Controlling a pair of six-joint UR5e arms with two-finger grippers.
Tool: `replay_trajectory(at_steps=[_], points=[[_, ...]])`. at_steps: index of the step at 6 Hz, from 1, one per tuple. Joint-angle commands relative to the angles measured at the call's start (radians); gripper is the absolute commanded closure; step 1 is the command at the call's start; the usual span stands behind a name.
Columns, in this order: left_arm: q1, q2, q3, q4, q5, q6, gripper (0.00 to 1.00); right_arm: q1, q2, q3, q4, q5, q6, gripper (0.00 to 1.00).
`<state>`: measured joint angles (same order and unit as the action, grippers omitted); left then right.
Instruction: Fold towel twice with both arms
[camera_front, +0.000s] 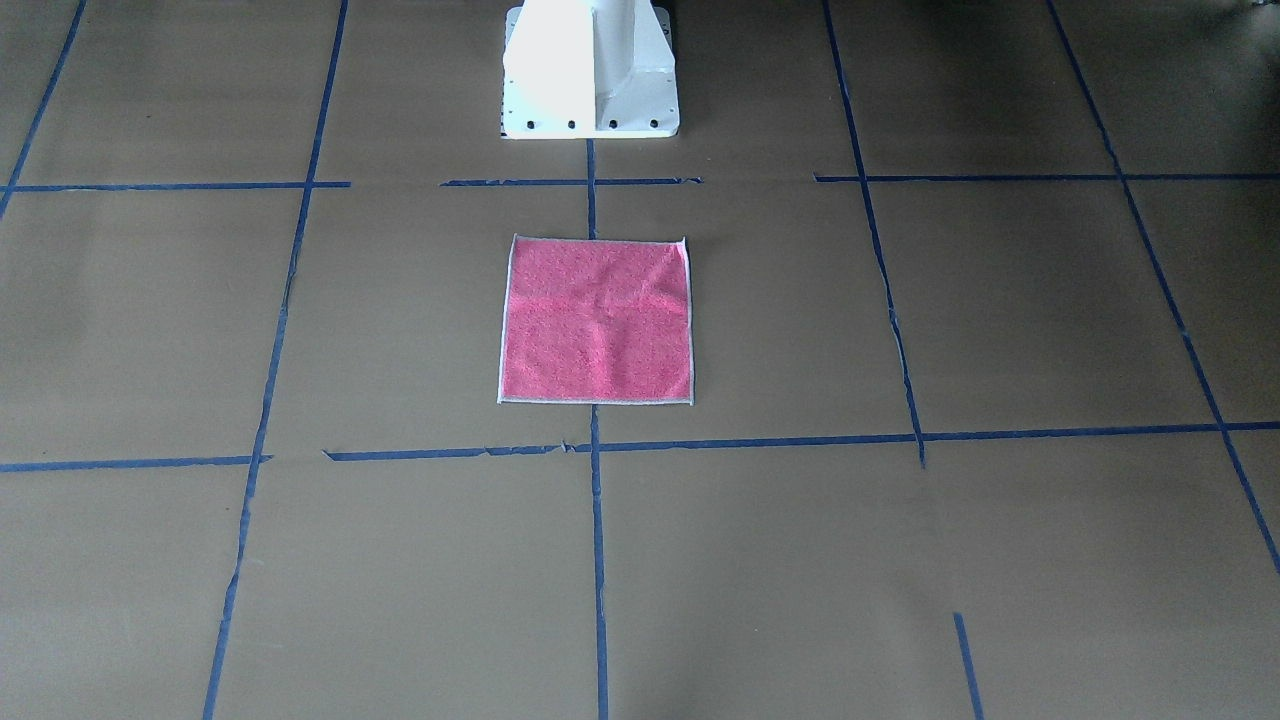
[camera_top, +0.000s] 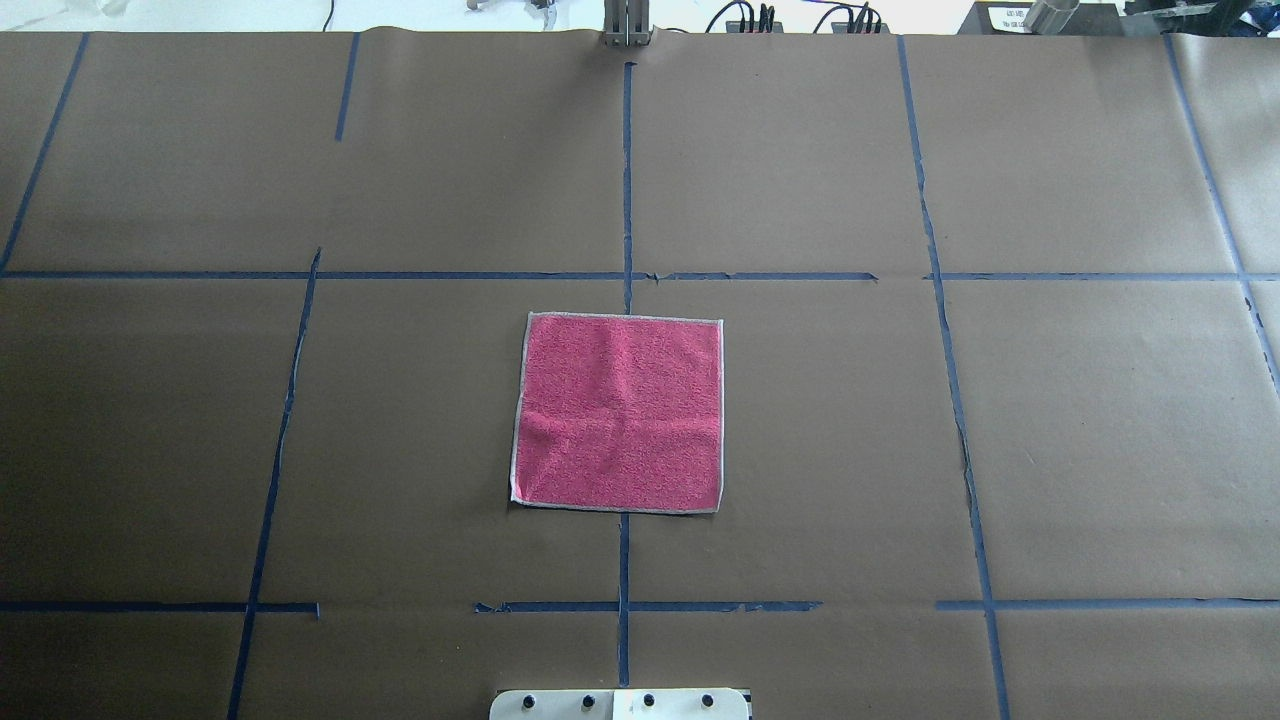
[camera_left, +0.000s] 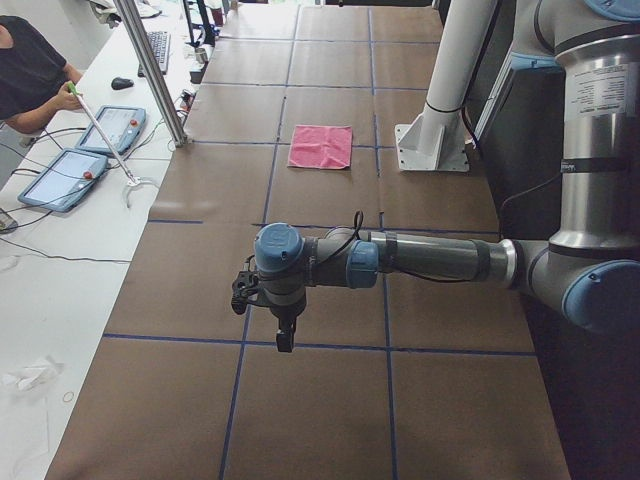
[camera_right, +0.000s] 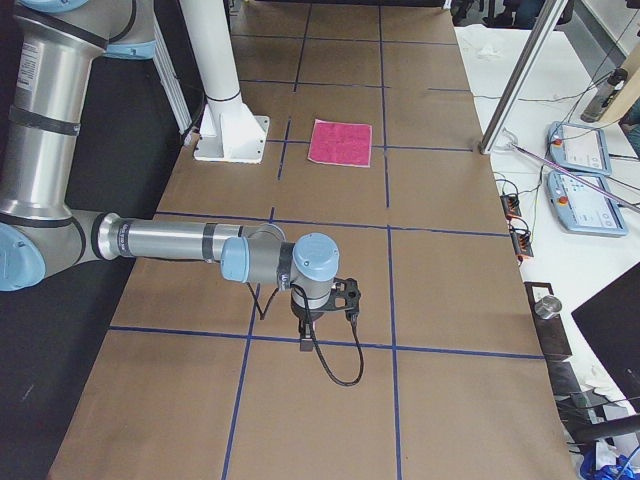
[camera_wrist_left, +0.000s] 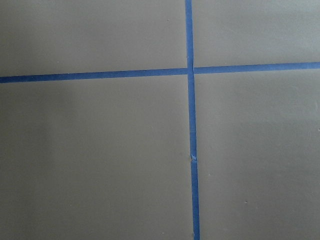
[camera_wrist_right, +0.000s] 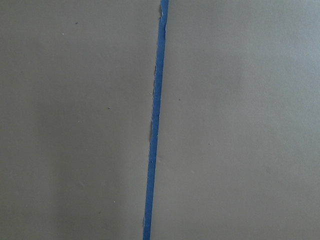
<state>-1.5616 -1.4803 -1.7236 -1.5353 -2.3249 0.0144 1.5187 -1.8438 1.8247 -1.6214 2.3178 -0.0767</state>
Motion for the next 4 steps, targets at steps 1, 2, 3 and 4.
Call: replay_trajectory(at_steps=[1,2,3,4], points=[[0.003,-0.002,-0.001,0.004,0.001,-0.001,0.0,0.0,0.0,-0.001,0.0,0.0,0.0,0.0],[0.003,0.001,-0.001,0.001,-0.001,-0.001,0.0,0.0,0.0,-0.001,0.0,0.0,-0.002,0.0],[0.005,0.005,-0.001,0.001,-0.001,-0.001,0.0,0.0,0.0,-0.001,0.0,0.0,-0.002,0.0],[0.005,0.006,0.001,0.001,-0.001,-0.01,0.0,0.0,0.0,-0.001,0.0,0.0,0.0,0.0]])
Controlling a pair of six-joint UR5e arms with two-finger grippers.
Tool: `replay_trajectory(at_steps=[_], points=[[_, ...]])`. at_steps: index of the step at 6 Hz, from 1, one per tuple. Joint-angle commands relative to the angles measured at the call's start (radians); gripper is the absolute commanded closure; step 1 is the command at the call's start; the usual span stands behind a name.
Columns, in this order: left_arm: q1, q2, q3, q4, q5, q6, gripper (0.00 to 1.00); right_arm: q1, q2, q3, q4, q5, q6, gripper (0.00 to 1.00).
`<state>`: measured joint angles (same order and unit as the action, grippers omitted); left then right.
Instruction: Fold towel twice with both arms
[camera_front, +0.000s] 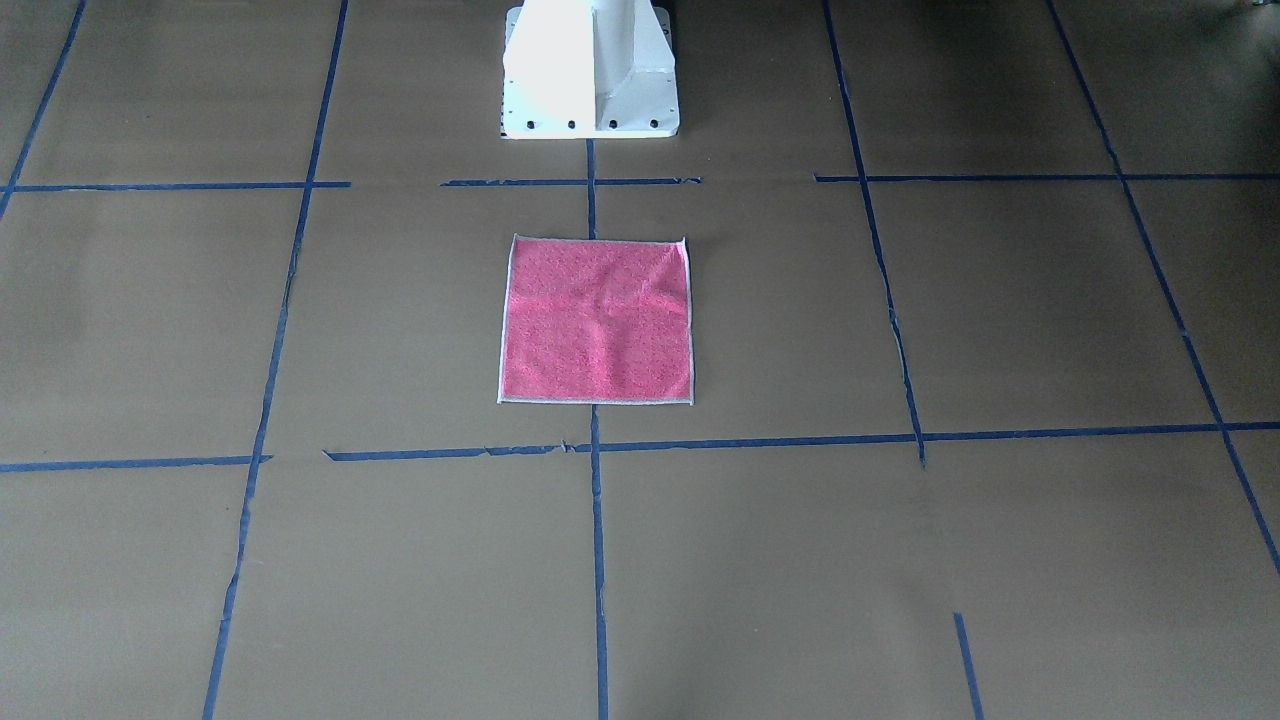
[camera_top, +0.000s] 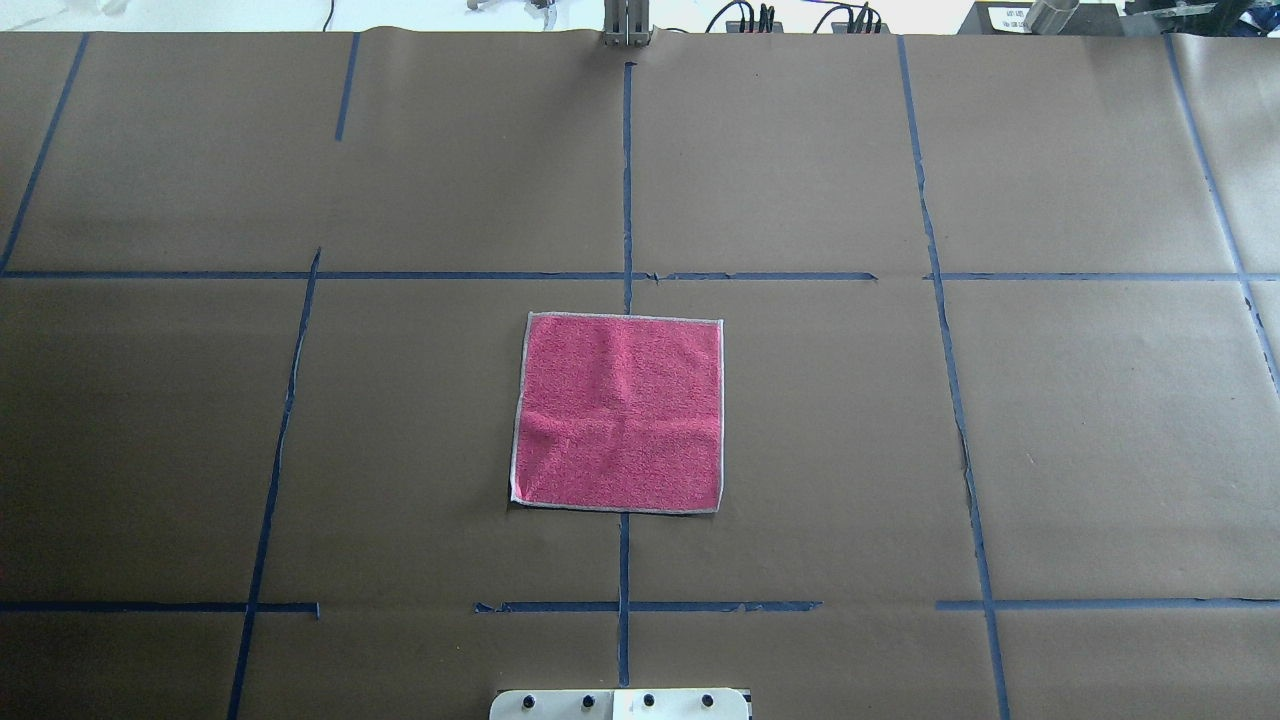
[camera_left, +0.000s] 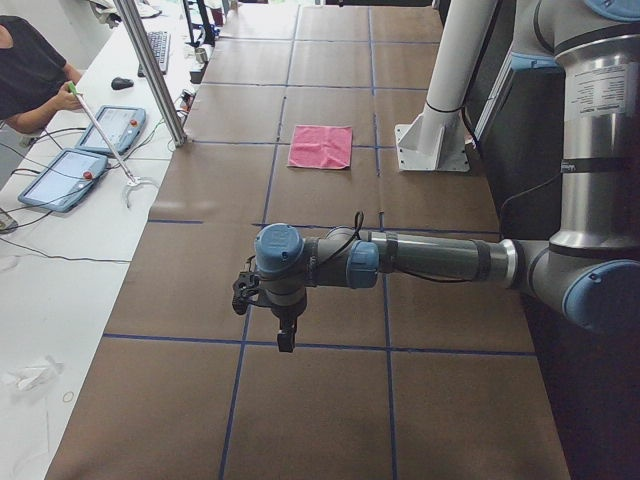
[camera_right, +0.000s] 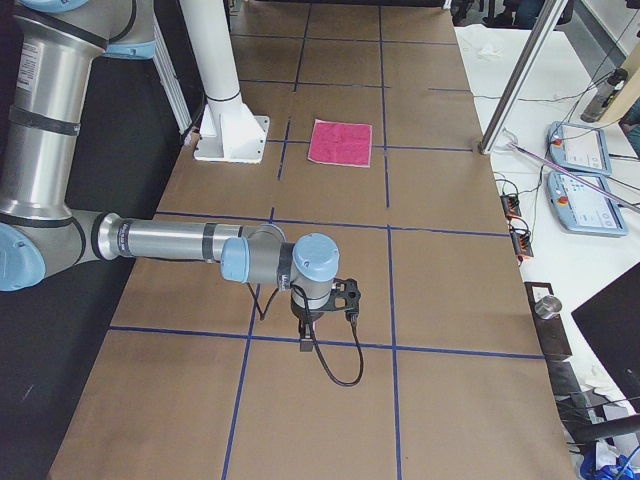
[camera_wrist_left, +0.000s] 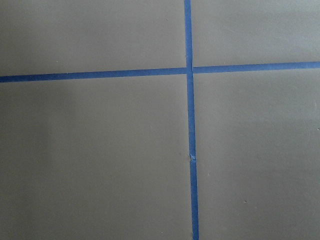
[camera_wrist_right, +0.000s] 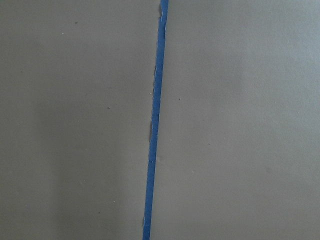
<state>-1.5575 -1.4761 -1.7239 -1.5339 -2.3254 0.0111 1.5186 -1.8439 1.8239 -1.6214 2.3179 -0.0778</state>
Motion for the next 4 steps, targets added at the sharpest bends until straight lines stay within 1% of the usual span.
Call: replay_trajectory(at_steps=[1,2,4], points=[[0.001,0.002,0.001,0.001,0.0,-0.01,0.0,0.0,0.002,0.002,0.003,0.0,-0.002,0.0],[0.002,0.0,0.003,-0.002,0.003,-0.008,0.0,0.0,0.002,0.0,0.029,0.0,-0.01,0.0],[0.005,0.005,0.004,-0.002,0.008,0.001,0.0,0.0,0.002,0.002,0.034,0.005,-0.005,0.0]])
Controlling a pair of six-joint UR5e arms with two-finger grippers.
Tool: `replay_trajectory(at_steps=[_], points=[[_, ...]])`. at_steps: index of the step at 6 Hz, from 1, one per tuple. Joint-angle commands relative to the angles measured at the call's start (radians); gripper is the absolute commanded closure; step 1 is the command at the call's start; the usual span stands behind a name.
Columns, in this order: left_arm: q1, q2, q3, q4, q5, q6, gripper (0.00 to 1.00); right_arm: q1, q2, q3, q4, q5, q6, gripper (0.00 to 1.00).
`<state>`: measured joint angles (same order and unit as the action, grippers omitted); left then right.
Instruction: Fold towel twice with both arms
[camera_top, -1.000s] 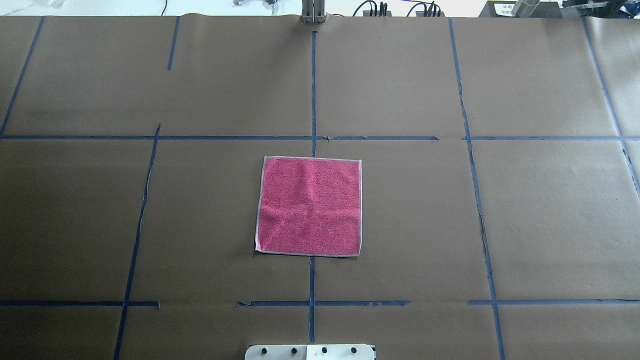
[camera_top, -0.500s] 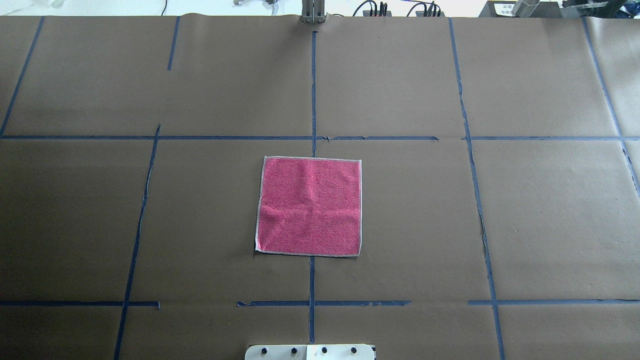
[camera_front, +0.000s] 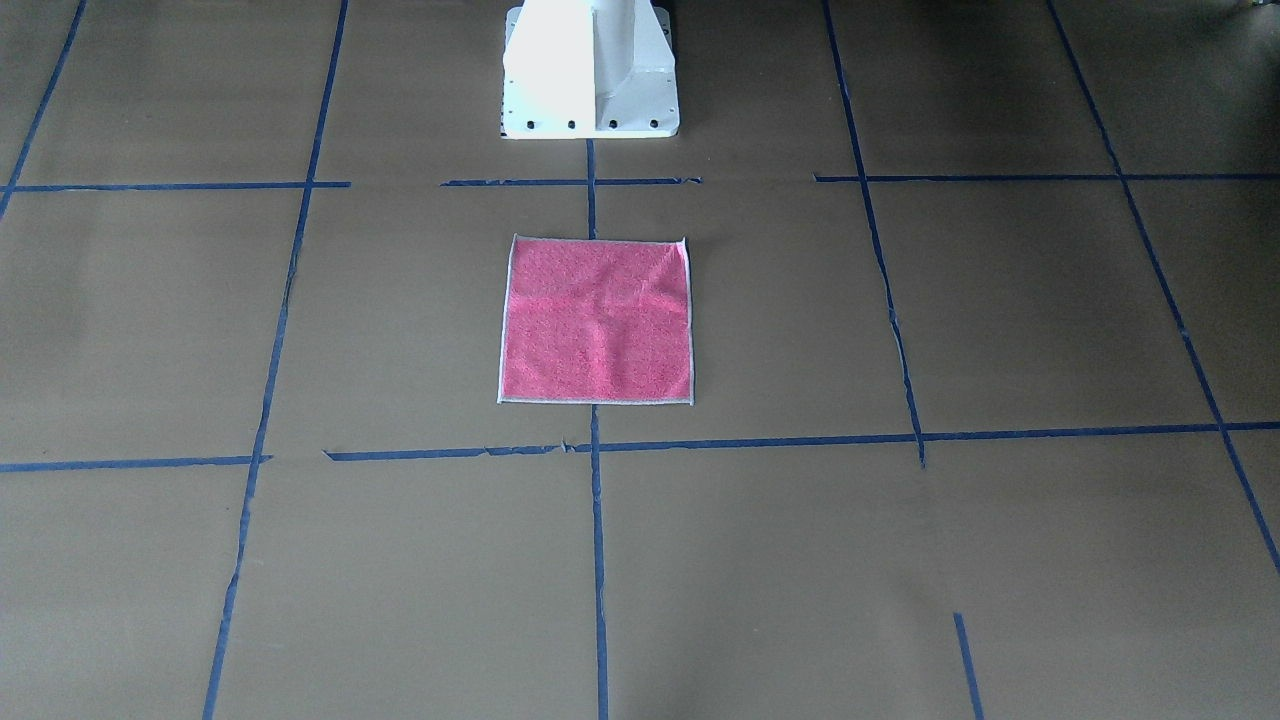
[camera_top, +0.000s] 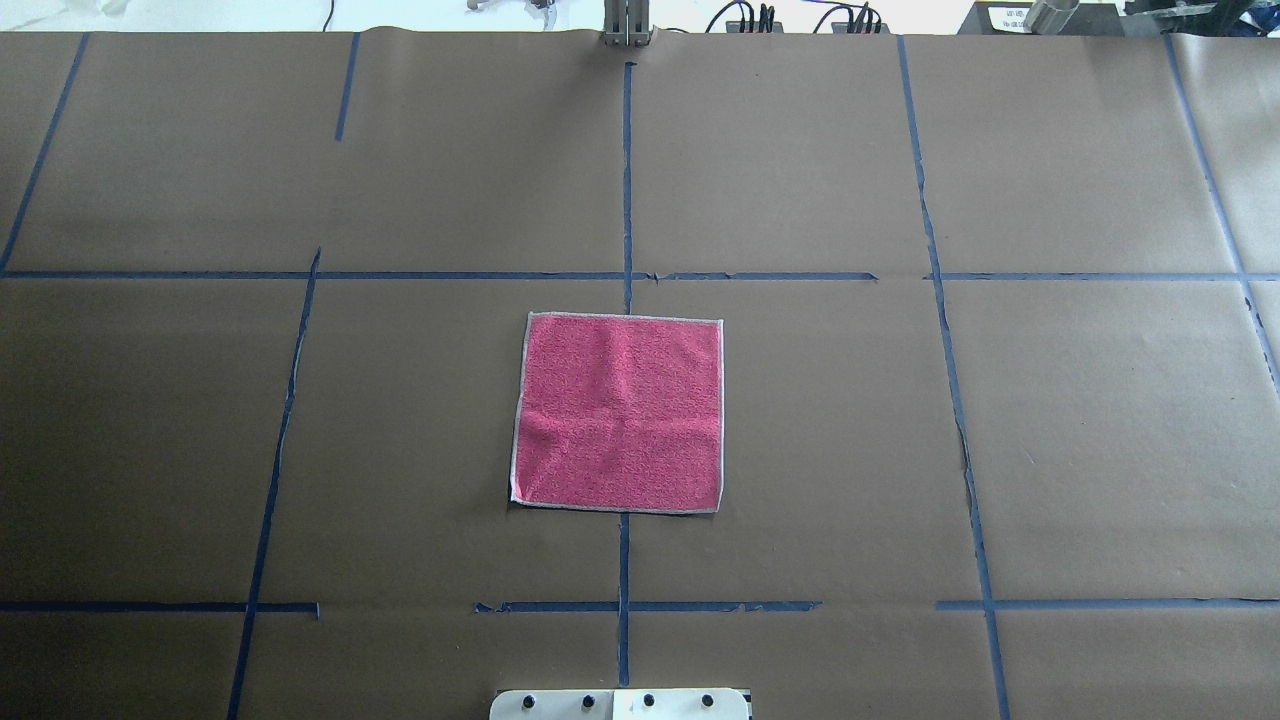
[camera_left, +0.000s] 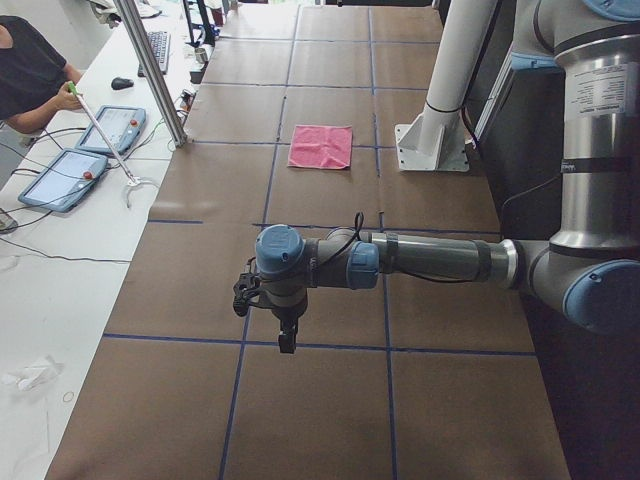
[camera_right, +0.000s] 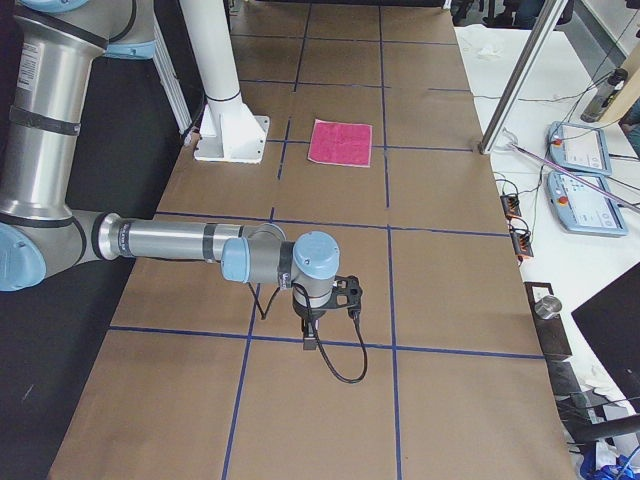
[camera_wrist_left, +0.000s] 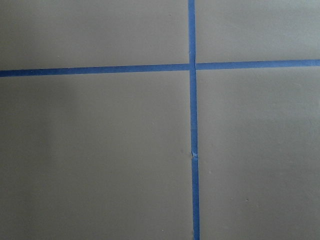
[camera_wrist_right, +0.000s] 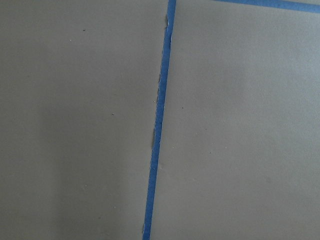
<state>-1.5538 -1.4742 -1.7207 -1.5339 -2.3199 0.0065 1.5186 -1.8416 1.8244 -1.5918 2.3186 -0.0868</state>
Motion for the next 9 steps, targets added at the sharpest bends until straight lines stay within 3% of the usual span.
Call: replay_trajectory(at_steps=[1,4,6,7,8,9], points=[[0.003,0.003,0.003,-0.003,0.004,0.007,0.0,0.0,-0.001,-0.002,0.024,0.007,0.007,0.0],[0.009,0.0,0.013,-0.005,-0.004,0.007,0.0,-0.07,0.005,0.036,0.03,0.07,0.053,0.0],[0.024,0.0,0.013,-0.006,-0.004,0.004,0.0,-0.229,0.019,0.223,0.05,0.062,0.443,0.0],[0.056,0.0,0.012,-0.015,-0.001,0.004,0.0,-0.326,0.044,0.239,0.163,0.056,0.675,0.0],[0.06,0.0,0.013,-0.046,-0.004,-0.003,0.0,-0.454,0.068,0.242,0.285,-0.014,0.905,0.0],[0.061,0.0,0.013,-0.048,-0.006,-0.002,0.0,-0.577,0.144,0.246,0.299,-0.077,1.12,0.0]])
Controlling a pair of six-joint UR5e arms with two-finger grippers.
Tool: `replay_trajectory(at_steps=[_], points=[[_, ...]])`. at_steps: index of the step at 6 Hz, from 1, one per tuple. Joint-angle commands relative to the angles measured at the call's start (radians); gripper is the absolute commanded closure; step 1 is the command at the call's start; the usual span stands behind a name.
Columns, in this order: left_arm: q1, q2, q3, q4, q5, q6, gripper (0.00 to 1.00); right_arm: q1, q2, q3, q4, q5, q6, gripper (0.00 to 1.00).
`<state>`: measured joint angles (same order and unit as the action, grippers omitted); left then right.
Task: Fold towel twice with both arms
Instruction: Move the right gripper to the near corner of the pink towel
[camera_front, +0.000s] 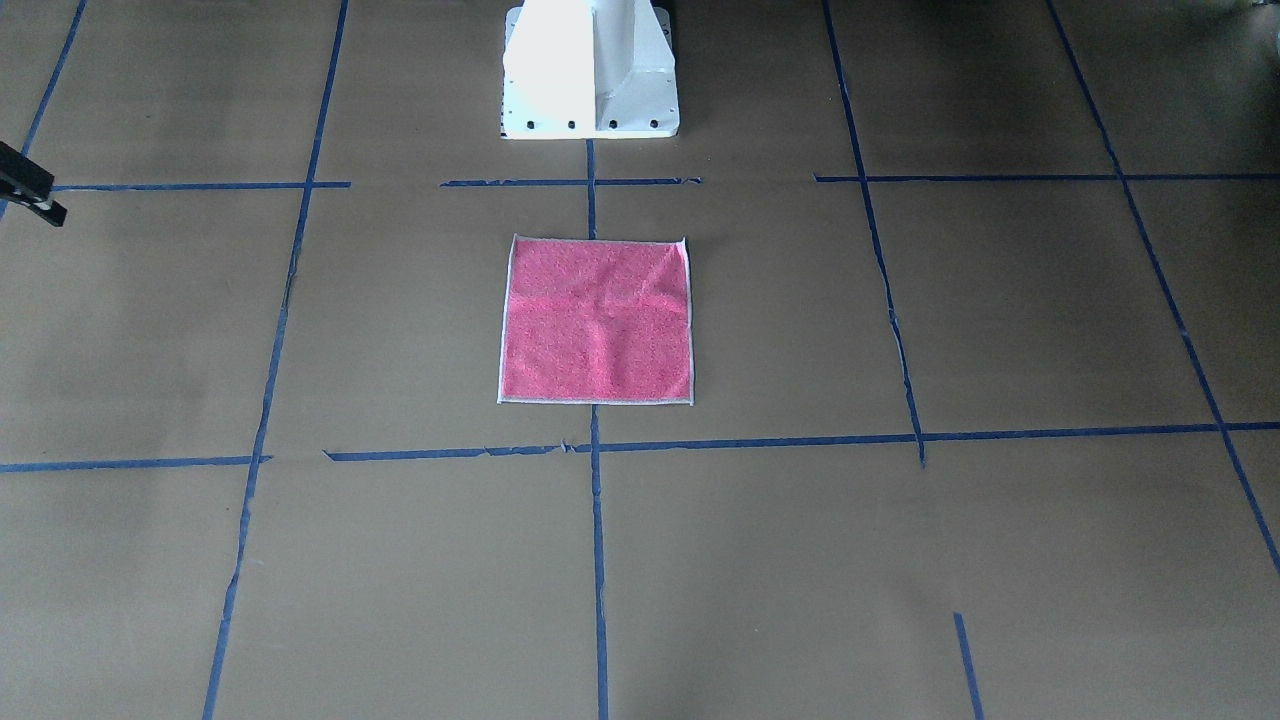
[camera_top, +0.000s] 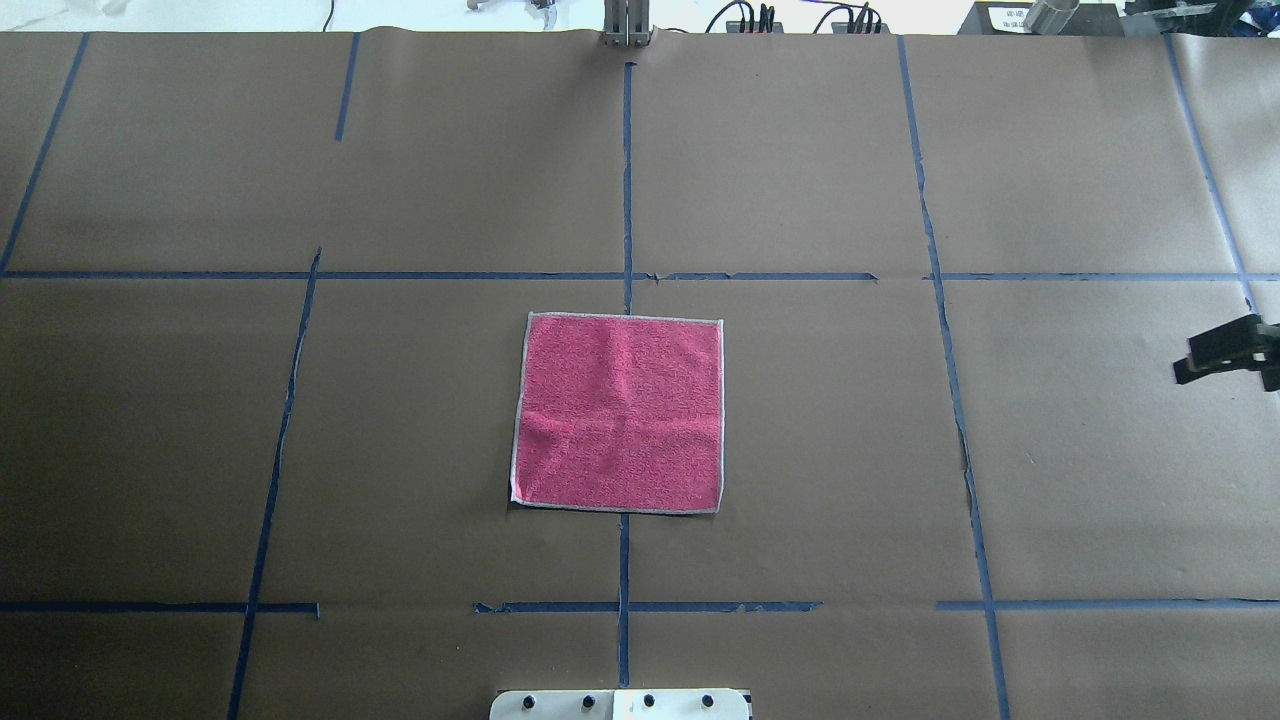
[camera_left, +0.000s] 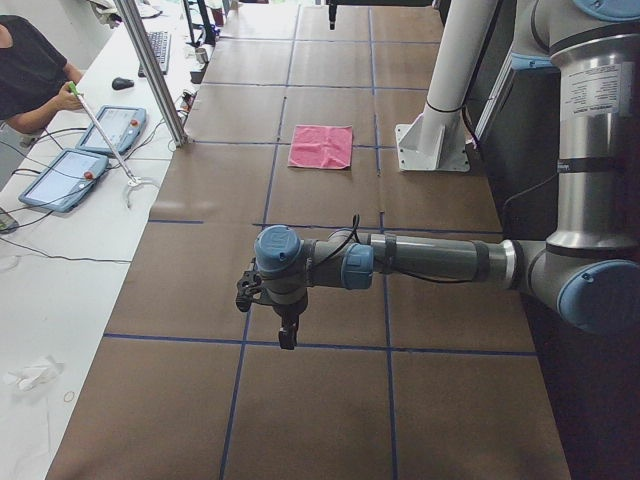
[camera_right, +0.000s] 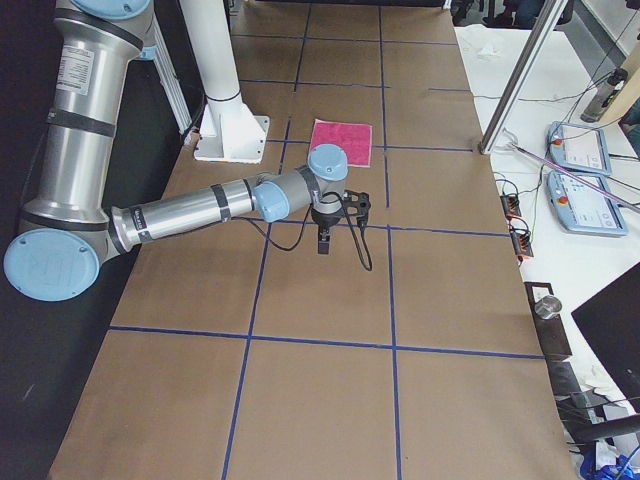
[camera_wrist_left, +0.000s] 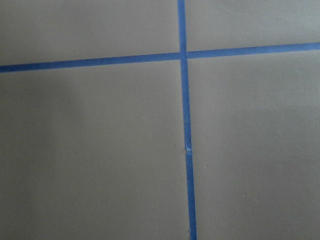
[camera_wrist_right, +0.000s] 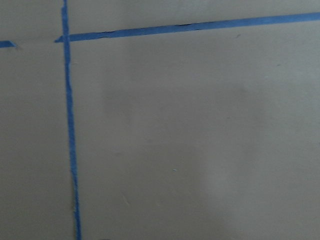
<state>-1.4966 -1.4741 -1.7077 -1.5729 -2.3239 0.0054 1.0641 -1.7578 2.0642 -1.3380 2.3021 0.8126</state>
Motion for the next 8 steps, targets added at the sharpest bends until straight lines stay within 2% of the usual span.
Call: replay_trajectory(at_steps=[1,2,3,4,5,6,7,8], points=[[0.004,0.003,0.0,-0.009,-0.002,-0.001,0.0,-0.267,0.128,0.019,0.045,-0.16,0.387,0.0],[0.002,0.003,0.0,-0.009,-0.003,-0.002,0.0,-0.382,0.227,0.016,0.042,-0.196,0.613,0.0],[0.004,0.0,0.0,-0.009,-0.003,-0.002,0.0,-0.543,0.303,0.011,0.04,-0.351,0.767,0.0],[0.004,0.0,0.0,-0.009,-0.003,-0.002,0.0,-0.623,0.367,0.005,0.013,-0.445,0.783,0.0],[0.004,0.003,-0.001,-0.009,-0.003,-0.002,0.0,-0.659,0.445,-0.022,-0.063,-0.449,0.885,0.0],[0.004,0.0,-0.001,-0.009,-0.005,-0.004,0.0,-0.703,0.58,-0.095,-0.166,-0.493,0.92,0.0],[0.004,0.0,0.0,-0.007,-0.005,-0.004,0.0,-0.754,0.602,-0.108,-0.209,-0.568,0.922,0.0],[0.004,0.0,0.0,-0.007,-0.005,-0.002,0.0,-0.756,0.63,-0.134,-0.213,-0.572,0.953,0.0]])
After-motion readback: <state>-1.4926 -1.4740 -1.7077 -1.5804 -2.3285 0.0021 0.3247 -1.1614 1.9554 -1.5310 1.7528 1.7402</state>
